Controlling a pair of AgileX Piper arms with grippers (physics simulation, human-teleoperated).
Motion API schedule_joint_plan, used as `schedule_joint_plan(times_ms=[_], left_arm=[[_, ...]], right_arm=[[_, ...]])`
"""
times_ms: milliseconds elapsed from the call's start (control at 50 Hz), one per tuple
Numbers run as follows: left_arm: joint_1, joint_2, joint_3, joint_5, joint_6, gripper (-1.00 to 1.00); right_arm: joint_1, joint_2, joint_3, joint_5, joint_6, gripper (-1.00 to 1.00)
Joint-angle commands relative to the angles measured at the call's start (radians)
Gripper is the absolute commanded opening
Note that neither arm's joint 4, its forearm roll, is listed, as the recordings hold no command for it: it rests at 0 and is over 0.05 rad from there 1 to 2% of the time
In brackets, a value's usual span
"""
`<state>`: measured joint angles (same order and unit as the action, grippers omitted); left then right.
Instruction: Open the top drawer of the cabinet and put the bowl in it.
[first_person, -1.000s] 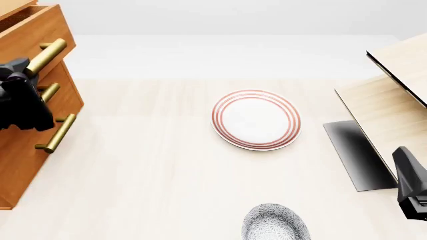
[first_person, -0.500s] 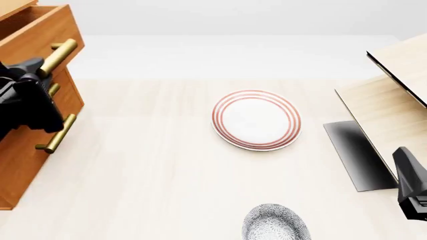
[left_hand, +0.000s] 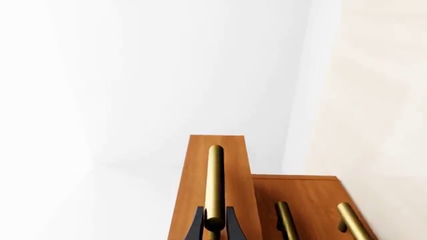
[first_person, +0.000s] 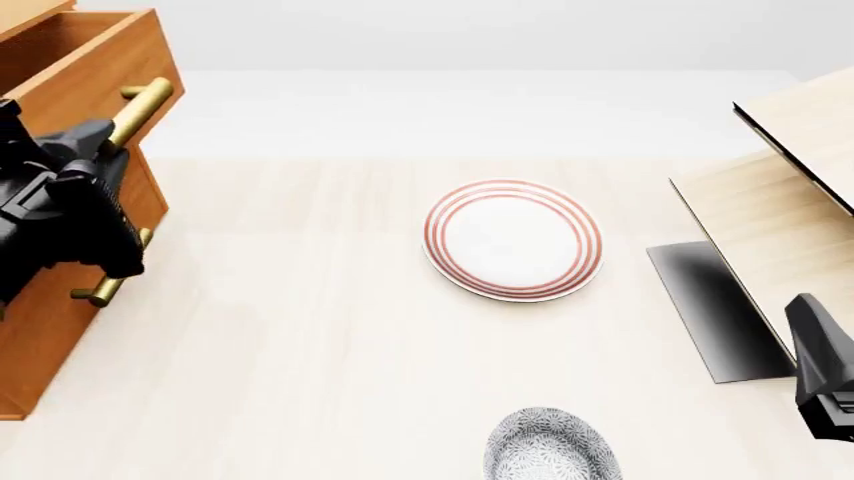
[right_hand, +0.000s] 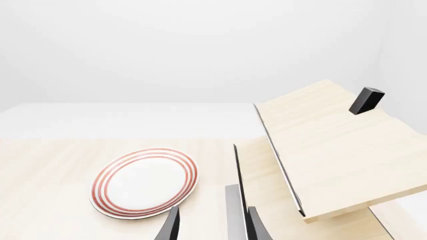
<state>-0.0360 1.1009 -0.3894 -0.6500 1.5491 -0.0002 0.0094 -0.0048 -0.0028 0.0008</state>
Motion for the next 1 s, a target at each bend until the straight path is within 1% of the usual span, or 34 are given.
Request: schedule_joint_plan(times_ms=[20,160,180,200,240,280,320,340,380,400,460,480,540,560,580,600,620,640,680,720,780,800,820,840,860,880,900,940,960,980,1000], left_arm=[[-0.042,-0.071,0.056,-0.028,0.001,-1.0],[-0.077,-0.104,0.095,-0.047,0.015,-1.0],[-0.082,-0.101,0.112,-0.068,0.026,1.0],[-0.085,-0.097,0.124,-0.089,0.036,1.0],[-0.099,-0.115,0.139,-0.09,0.033,1.0],[-0.111,-0.118,0.164,-0.122,0.049,1.0],[-0.123,-0.131,0.166,-0.111,0.043,1.0],[-0.14,-0.157,0.173,-0.105,0.048,1.0],[-0.15,-0.161,0.178,-0.102,0.054,1.0],[-0.172,-0.193,0.18,-0.082,0.055,1.0],[-0.21,-0.231,0.19,-0.073,0.074,1.0],[-0.223,-0.263,0.182,-0.035,0.064,1.0],[-0.254,-0.297,0.191,-0.018,0.071,1.0],[-0.26,-0.333,0.179,0.033,0.048,1.0],[-0.262,-0.339,0.197,0.014,0.062,1.0],[-0.262,-0.339,0.197,0.013,0.062,1.0],[-0.268,-0.365,0.199,0.041,0.05,1.0],[-0.276,-0.377,0.213,0.023,0.062,1.0],[-0.282,-0.422,0.199,0.086,0.037,1.0],[-0.295,-0.453,0.202,0.106,0.036,1.0],[-0.309,-0.508,0.19,0.165,0.007,1.0],[-0.323,-0.517,0.173,0.2,-0.017,1.0],[-0.329,-0.524,0.174,0.2,-0.017,1.0],[-0.316,-0.543,0.179,0.207,-0.018,1.0],[-0.327,-0.555,0.154,0.258,-0.057,1.0],[-0.327,-0.557,0.153,0.26,-0.057,1.0],[-0.32,-0.597,0.119,0.336,-0.113,1.0],[-0.325,-0.628,0.072,0.406,-0.169,1.0],[-0.312,-0.646,0.05,0.46,-0.198,1.0],[-0.317,-0.645,0.02,0.508,-0.244,1.0],[-0.325,-0.657,0.0,0.527,-0.276,1.0]], right_arm=[[0.001,-0.001,0.001,0.0,0.0,1.0],[0.0,-0.002,0.001,0.0,-0.001,1.0],[0.0,-0.001,0.001,0.0,0.0,1.0],[0.0,-0.001,0.001,0.0,0.0,1.0],[0.0,-0.001,0.001,0.0,0.0,1.0],[0.0,-0.001,0.001,0.0,0.0,1.0],[0.0,-0.001,0.001,0.0,-0.001,1.0],[0.0,-0.001,0.001,0.0,0.0,1.0],[0.0,-0.001,0.001,0.0,0.0,1.0],[0.0,-0.001,0.001,0.0,0.0,1.0],[0.0,-0.001,0.001,0.0,0.0,1.0],[0.0,-0.002,0.001,0.0,0.0,1.0],[0.0,-0.001,0.001,0.0,-0.001,1.0],[0.0,-0.001,0.001,0.0,0.0,1.0],[0.0,-0.002,0.001,0.0,0.0,1.0],[0.0,-0.002,0.001,0.0,0.0,1.0],[0.0,-0.002,0.001,0.0,-0.001,1.0],[0.0,-0.001,0.001,0.0,0.0,1.0],[0.0,-0.001,0.001,0.0,0.0,1.0],[0.0,-0.002,0.001,0.0,0.0,1.0],[0.0,-0.001,0.001,0.0,0.0,1.0],[0.0,-0.001,0.001,0.0,0.0,1.0],[0.0,-0.001,0.001,0.0,0.0,1.0],[0.0,-0.002,0.001,0.0,-0.001,1.0],[0.0,-0.001,0.001,0.0,0.0,1.0],[0.0,-0.001,0.001,0.0,0.0,1.0],[0.0,-0.001,0.001,0.0,0.0,1.0],[0.0,-0.001,0.001,0.0,0.0,1.0],[0.0,-0.001,0.001,0.0,0.0,1.0],[0.0,-0.002,0.001,0.0,0.0,1.0],[0.0,-0.002,0.001,0.0,0.0,1.0]])
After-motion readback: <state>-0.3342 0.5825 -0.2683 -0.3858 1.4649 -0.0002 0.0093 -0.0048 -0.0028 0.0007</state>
